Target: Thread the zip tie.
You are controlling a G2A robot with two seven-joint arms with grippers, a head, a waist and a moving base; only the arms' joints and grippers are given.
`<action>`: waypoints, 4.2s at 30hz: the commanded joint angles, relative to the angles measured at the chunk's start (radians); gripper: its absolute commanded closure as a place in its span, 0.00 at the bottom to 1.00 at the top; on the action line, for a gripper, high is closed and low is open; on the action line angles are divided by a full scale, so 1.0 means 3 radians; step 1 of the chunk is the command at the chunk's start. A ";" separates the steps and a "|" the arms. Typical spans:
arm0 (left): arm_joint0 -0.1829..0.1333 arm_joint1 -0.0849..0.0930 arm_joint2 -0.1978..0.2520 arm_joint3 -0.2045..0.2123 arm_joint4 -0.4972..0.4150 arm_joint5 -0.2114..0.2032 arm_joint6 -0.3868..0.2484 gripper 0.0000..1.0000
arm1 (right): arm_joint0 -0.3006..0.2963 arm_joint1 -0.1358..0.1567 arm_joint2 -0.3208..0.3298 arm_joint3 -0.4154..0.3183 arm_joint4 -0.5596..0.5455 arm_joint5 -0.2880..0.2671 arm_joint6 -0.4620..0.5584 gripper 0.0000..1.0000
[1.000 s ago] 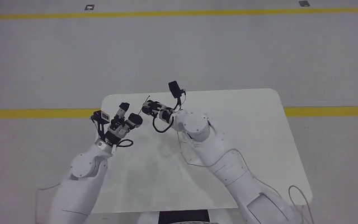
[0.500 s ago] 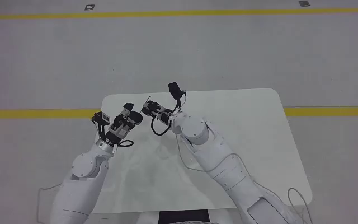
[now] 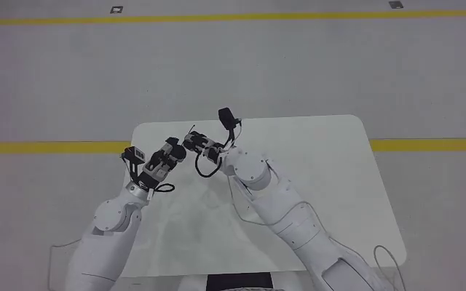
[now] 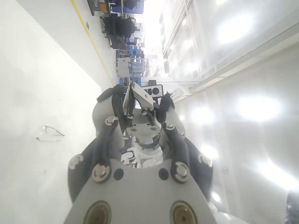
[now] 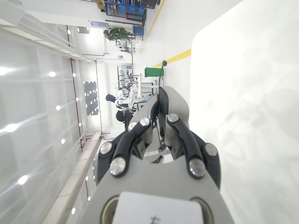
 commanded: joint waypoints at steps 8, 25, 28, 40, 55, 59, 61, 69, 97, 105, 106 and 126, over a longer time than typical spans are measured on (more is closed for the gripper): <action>0.0010 0.0005 -0.0003 0.0005 -0.0003 0.0012 0.0002 0.85 | 0.0019 -0.0010 -0.0042 0.0035 0.0016 0.0009 -0.0020 1.00; 0.0061 0.0015 -0.0018 -0.0011 -0.0020 0.0002 -0.0008 1.00 | -0.0056 0.0015 -0.0034 -0.0105 -0.0038 0.0029 0.0000 0.58; 0.0080 0.0020 -0.0038 -0.0026 -0.0037 0.0002 -0.0027 1.00 | -0.0073 0.0022 -0.0022 -0.0140 -0.0034 0.0029 0.0026 0.00; 0.0142 0.0088 -0.0335 -0.0045 -0.0247 0.0132 -0.0583 1.00 | -0.0180 0.0133 0.0342 -0.0250 0.0211 -0.0268 0.0540 0.00; 0.0106 0.0204 -0.0709 0.0066 -0.0291 0.0547 -0.1513 1.00 | -0.0038 0.0197 0.0508 0.0023 0.0524 -0.0544 0.1295 0.00; 0.0090 0.0193 -0.0633 0.0038 -0.0459 0.0711 -0.1490 1.00 | -0.0038 0.0197 0.0508 0.0023 0.0524 -0.0544 0.1295 0.00; 0.0071 0.0213 -0.0642 0.0056 -0.0325 0.0740 -0.1602 1.00 | -0.0071 0.0206 0.0514 0.0024 0.0608 -0.0537 0.1384 0.00; -0.0122 0.0322 -0.0775 0.0321 -0.0168 0.1013 -0.2511 1.00 | -0.0057 0.0278 0.0721 0.0279 0.1120 -0.0623 0.2013 0.00; -0.0299 0.0381 -0.0504 0.0417 -0.0020 0.1036 -0.2877 1.00 | -0.0099 0.0359 0.0825 0.0472 0.1364 -0.0543 0.2351 0.00; -0.0355 0.0404 -0.0363 0.0519 -0.0081 0.1013 -0.2877 1.00 | -0.0012 0.0392 0.0820 0.0700 0.1451 -0.0564 0.2452 0.00; -0.0355 0.0404 -0.0363 0.0519 -0.0081 0.1013 -0.2877 1.00 | -0.0012 0.0392 0.0820 0.0700 0.1451 -0.0564 0.2452 0.00; -0.0355 0.0404 -0.0363 0.0519 -0.0081 0.1013 -0.2877 1.00 | -0.0191 0.0449 0.0665 0.0601 0.1623 -0.0630 0.2472 0.51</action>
